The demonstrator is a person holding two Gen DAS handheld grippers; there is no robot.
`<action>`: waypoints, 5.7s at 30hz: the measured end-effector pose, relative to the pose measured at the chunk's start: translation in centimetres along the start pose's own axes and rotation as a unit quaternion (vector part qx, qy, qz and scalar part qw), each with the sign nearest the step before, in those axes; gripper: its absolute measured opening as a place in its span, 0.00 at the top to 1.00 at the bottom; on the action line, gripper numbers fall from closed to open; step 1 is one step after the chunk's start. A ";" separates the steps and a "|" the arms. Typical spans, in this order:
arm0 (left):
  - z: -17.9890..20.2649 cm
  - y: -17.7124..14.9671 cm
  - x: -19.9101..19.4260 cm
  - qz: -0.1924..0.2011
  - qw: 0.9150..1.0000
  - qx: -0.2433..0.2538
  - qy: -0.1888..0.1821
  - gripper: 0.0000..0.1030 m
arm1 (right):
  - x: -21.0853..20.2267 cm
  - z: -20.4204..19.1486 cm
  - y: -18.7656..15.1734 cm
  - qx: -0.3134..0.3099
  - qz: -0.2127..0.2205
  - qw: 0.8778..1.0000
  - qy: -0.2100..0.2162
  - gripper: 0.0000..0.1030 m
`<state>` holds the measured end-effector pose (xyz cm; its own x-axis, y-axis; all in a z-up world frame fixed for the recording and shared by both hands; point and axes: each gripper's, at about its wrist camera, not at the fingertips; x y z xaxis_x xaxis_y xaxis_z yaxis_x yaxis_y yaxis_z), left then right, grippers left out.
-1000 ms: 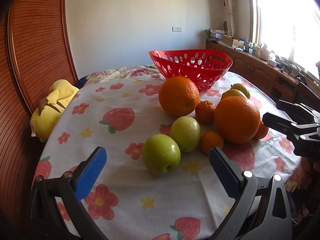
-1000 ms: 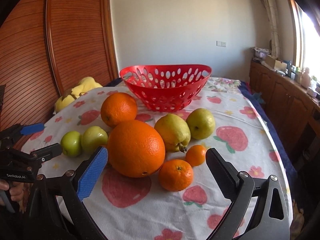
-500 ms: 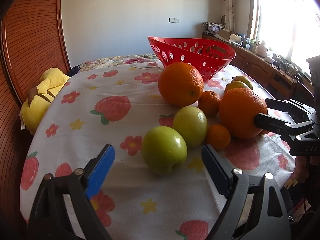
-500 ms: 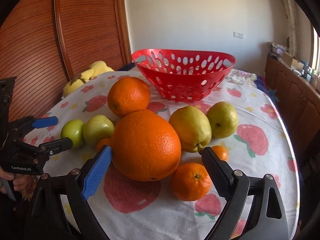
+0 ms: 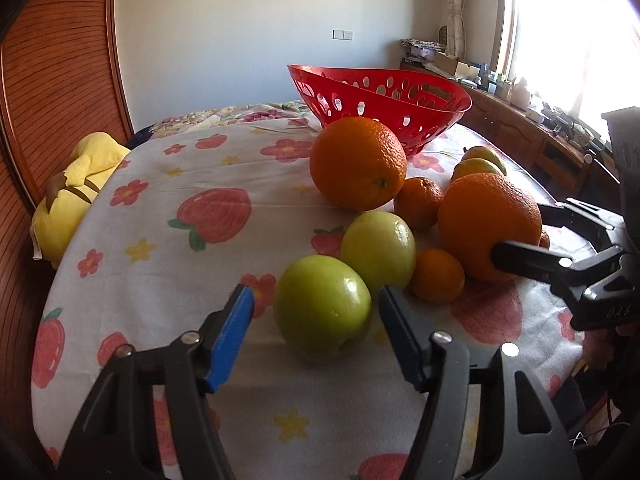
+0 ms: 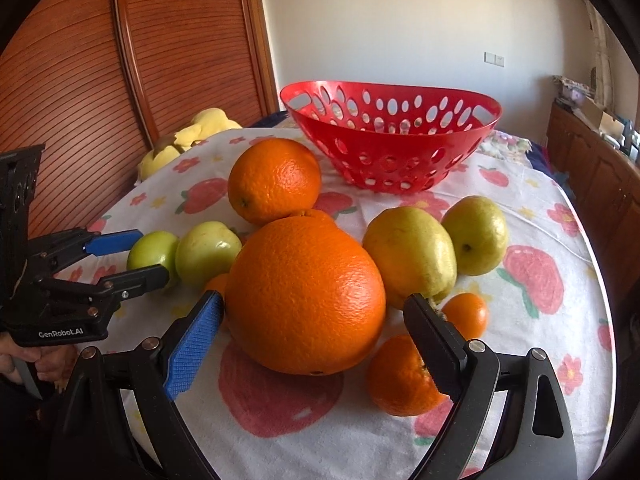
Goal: Organize fruits
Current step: 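Grasp the green apple with the left tool while the right tool grasps the large orange, then carry the large orange into the red basket with the right tool while the left tool lifts the apple, then open the right tool to drop the orange and the left tool to drop the apple into the basket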
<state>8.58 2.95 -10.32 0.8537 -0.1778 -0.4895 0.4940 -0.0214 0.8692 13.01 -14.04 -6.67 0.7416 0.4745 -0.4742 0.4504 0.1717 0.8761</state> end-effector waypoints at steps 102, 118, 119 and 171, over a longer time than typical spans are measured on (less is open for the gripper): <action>0.6 16.7 6.3 0.094 0.992 0.046 -0.069 0.51 | 10.1 6.2 13.7 -0.080 -0.020 0.997 0.010 0.18; 0.4 18.0 10.1 0.086 0.992 0.049 -0.079 0.51 | 15.0 7.1 13.6 -0.075 -0.105 0.992 0.009 0.18; 0.4 18.0 10.2 0.086 0.992 0.049 -0.079 0.51 | 15.1 7.0 13.5 -0.075 -0.108 0.991 0.009 0.18; 4.1 15.9 12.9 0.036 0.994 0.066 -0.077 0.48 | 7.1 10.1 14.0 -0.005 -0.024 1.000 -0.017 0.14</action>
<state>26.78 -3.68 -2.50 0.8453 -0.3325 -0.4182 0.3981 -0.1299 0.9081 29.65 -17.01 1.32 0.7358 0.4352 -0.5189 0.4820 0.2018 0.8526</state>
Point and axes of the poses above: each gripper's, at about its wrist camera, not at the fingertips, and x roughly the way its jaws point, z to its right, y to its top, and after that the axes turned 15 degrees about z, right-handed
